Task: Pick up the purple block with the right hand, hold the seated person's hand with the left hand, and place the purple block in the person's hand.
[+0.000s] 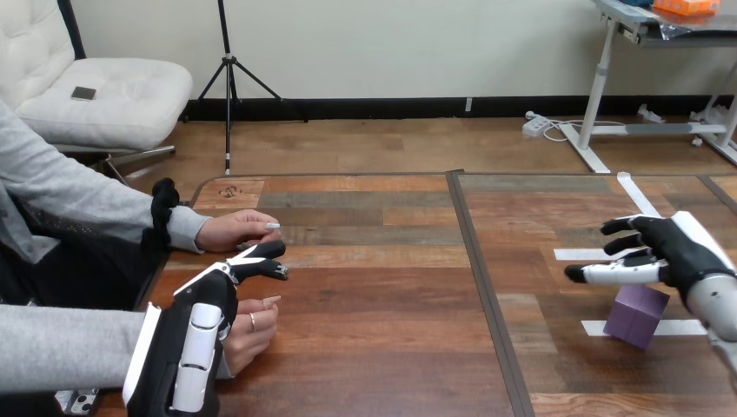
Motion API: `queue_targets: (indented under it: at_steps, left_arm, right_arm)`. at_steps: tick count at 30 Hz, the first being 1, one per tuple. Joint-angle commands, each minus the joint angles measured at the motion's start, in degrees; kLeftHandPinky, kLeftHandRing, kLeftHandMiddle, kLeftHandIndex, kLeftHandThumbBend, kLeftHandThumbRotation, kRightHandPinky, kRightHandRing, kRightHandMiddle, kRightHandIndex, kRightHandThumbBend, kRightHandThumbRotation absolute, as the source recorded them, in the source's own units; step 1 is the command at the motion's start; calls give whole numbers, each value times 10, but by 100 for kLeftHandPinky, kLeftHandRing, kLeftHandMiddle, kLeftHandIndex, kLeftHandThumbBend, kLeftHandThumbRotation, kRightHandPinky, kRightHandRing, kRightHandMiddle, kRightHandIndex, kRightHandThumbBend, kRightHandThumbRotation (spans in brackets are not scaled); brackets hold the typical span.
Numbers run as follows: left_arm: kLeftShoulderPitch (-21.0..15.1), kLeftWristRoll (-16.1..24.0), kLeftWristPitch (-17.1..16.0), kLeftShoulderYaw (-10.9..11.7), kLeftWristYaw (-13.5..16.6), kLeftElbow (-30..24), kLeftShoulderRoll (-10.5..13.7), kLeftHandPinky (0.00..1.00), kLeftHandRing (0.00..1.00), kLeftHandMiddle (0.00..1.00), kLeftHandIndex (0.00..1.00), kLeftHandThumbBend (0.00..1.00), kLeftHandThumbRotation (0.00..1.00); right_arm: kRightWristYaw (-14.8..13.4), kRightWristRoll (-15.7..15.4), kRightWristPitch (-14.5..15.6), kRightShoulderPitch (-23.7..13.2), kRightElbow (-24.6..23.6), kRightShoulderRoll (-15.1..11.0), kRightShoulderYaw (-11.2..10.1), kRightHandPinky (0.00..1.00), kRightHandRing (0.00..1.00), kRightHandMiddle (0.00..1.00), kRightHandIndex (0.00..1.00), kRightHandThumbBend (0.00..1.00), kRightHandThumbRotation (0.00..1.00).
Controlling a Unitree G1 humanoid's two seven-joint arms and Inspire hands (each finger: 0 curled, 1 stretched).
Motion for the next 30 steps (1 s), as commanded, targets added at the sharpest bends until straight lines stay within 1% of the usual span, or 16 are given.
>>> queue_targets:
  at_steps: [1,5,9,13,16,20,23,28,30]
  left_arm:
    - [-33,-2,-14,4,-3,0,-6,96,86,78,57,54,100]
    - [-33,-1,-12,4,-2,-1,-5,95,86,78,57,53,100]
    - [-33,1,-10,4,-1,-2,-5,95,85,78,57,54,100]
    - [-32,0,-8,4,-2,-4,-4,95,85,78,57,54,100]
    - [-33,-2,-10,4,-4,-2,-3,95,85,78,57,54,100]
    - [-33,0,-10,4,-3,-3,-4,95,85,78,57,54,100]
    - [-33,2,-9,4,-2,-2,-3,94,85,78,57,54,100]
    - [-32,2,-6,4,-2,-4,-2,94,85,78,57,54,100]
    - [-33,2,-6,4,-3,-4,-2,94,85,78,57,55,100]
  right_arm:
    - [8,-7,1,-57,-35,-26,7,44,65,72,81,100,29]
    - [14,-11,-1,-59,-41,-33,10,46,67,75,81,100,29]
    - [20,-15,-1,-61,-45,-41,13,54,73,79,82,100,26]
    - [25,-22,-1,-64,-50,-49,18,59,77,82,82,100,26]
    - [31,-21,-7,-65,-53,-54,16,62,79,83,82,100,25]
    - [40,-25,-11,-66,-60,-62,18,63,80,83,82,100,23]
    - [47,-27,-14,-66,-64,-67,20,61,76,80,82,100,22]
    - [56,-29,-26,-65,-70,-76,21,61,74,78,81,100,21]
    - [56,-35,-20,-65,-75,-79,26,61,73,77,81,100,21]
